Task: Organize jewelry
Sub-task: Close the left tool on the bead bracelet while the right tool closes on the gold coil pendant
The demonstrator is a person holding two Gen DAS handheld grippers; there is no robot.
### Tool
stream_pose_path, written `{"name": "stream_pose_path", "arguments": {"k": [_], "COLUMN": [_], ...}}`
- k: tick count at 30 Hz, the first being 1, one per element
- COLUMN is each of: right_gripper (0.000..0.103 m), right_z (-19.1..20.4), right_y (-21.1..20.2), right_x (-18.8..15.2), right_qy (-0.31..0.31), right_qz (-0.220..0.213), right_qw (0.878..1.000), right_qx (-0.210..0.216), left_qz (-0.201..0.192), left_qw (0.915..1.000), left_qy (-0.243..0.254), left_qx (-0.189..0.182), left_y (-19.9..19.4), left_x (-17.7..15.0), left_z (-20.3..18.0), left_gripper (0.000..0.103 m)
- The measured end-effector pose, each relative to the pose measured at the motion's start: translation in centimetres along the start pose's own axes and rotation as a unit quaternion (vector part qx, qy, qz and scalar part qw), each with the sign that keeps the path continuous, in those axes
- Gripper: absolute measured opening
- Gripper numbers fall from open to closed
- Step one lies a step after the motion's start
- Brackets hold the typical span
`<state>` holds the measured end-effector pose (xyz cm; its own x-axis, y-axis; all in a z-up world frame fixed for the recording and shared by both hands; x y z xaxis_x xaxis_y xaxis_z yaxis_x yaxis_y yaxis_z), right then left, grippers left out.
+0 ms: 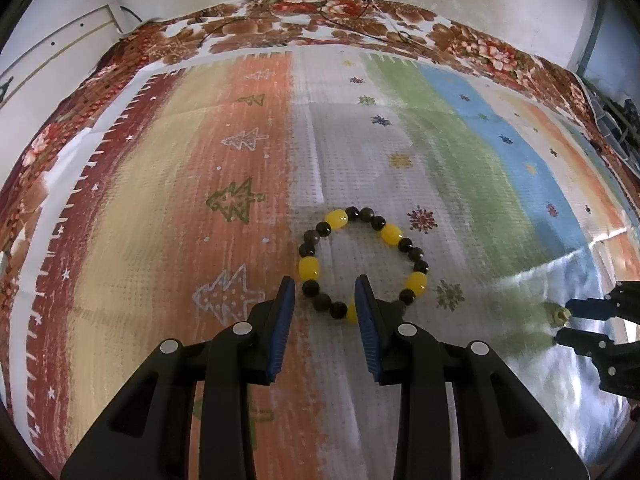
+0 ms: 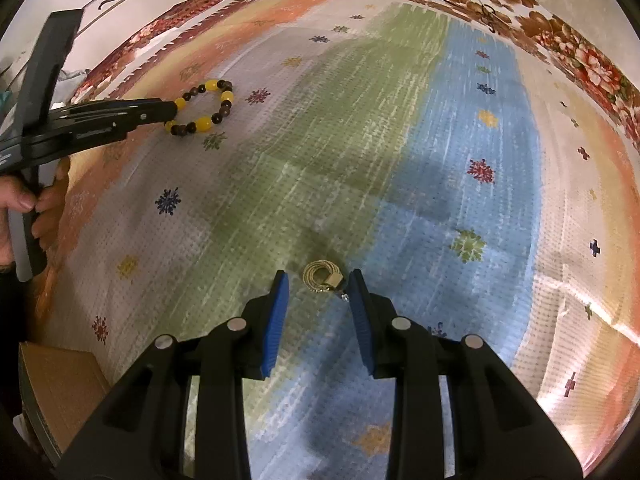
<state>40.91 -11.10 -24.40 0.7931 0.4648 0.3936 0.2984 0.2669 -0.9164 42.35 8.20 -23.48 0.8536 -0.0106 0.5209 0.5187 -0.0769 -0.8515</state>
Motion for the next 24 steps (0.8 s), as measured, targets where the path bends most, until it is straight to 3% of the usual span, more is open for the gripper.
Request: {"name": "stream_pose_path", "arguments": {"k": [15,18,19,20,24], "right_gripper": [0.033,0.031,0.024,0.017,0.017], "right_z": [0.0,-0.1,-0.2,-0.2,-0.2], "right_y": [0.6,0.6,0.5,0.5,0.4], "right_x": [0.0,0.0,0.0,0.0,-0.1], "right_qy": [-0.002,-0.004,-0.004,-0.004,-0.008], "right_qz": [-0.002,-0.003,-0.004,-0.004,-0.004], "right_qw": [1.000,1.000,1.000,1.000,1.000], "right_qx": [0.002,-0.002,-0.005,-0.006,-0.008], "left_qz": [0.010,0.007,0.005,0.001,-0.004], "left_qw": [0.9994,0.9993,0.9993,0.9995,0.9993], "left_qy": [0.031,0.020,0.011,0.005,0.006], "left_qx": [0.013,0.030,0.035,0.030,0.036], "left_y": [1.7,1.8,1.7,1.6,1.6], "left_x": [-0.5,-0.5,-0.6,-0.6,-0.6], "left_z": [-0.2,0.3,0.7,0.8,0.7], "left_gripper": [0.032,0.015,0.011,0.011,0.011]}}
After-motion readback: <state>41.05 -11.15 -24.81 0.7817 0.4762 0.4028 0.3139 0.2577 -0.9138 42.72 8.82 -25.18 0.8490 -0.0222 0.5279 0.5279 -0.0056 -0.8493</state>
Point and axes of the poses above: each gripper's, at about its wrist camera, not at the fingertips, and y roughly the way its jaws point, z to its left, x to its top, the point moved 7 cm from there along y, roughly the way its jaws point, and after that the axes turned 2 degrees about z, right-handed, at the moved point
